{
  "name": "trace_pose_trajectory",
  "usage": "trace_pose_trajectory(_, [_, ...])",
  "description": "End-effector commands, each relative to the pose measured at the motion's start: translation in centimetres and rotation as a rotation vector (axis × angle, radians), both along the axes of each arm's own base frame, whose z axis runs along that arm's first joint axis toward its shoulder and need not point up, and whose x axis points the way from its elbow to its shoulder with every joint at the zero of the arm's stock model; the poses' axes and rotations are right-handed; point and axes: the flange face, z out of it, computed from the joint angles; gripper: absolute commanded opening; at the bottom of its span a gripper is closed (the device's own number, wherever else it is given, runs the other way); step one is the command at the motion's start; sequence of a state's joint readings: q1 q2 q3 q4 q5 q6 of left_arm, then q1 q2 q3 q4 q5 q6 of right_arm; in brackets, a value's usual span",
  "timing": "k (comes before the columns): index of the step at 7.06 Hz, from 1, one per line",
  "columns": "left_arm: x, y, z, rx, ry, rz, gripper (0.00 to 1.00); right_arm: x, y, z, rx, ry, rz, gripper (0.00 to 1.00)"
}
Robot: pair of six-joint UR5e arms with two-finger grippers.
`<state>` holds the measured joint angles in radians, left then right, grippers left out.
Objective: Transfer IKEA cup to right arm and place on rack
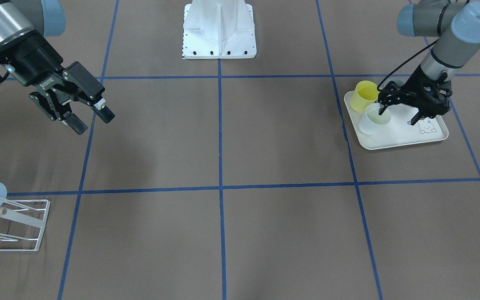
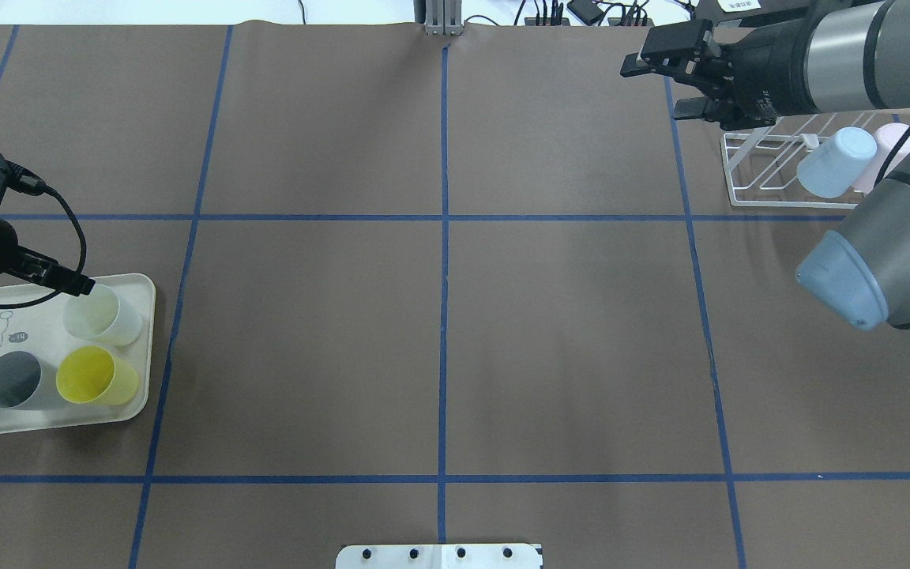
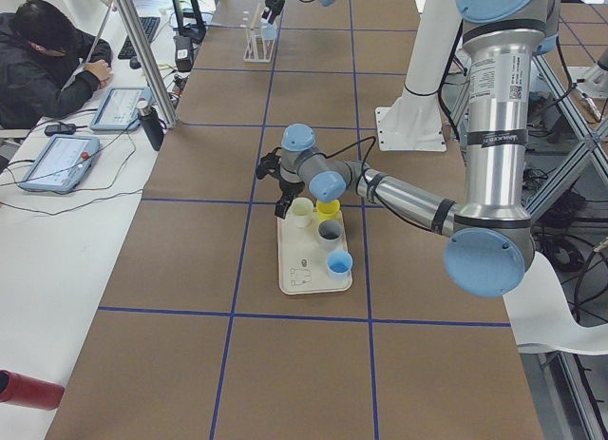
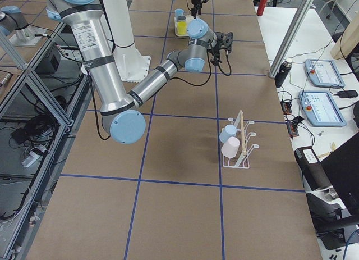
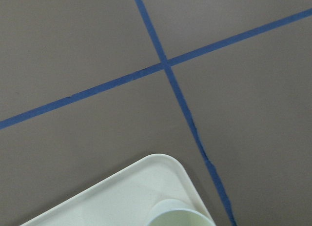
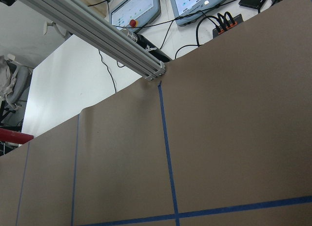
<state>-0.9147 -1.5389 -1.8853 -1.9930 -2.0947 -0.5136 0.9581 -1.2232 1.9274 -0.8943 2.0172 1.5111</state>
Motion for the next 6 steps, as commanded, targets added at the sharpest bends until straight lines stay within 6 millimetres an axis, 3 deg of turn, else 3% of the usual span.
trace_pose_trajectory(1, [0.61, -0.50, 1.42, -0.015, -0.014, 0.007, 1.00, -0.13, 0.04, -0.02, 0.004, -0.004, -0.002, 1.00])
trace_pose_trajectory(6, [1.51, -0.16, 1.80, -0.021, -0.018, 0.022, 0.98, -0.27, -0.13, 0.35, 0.005, -0.005, -0.004, 1.00])
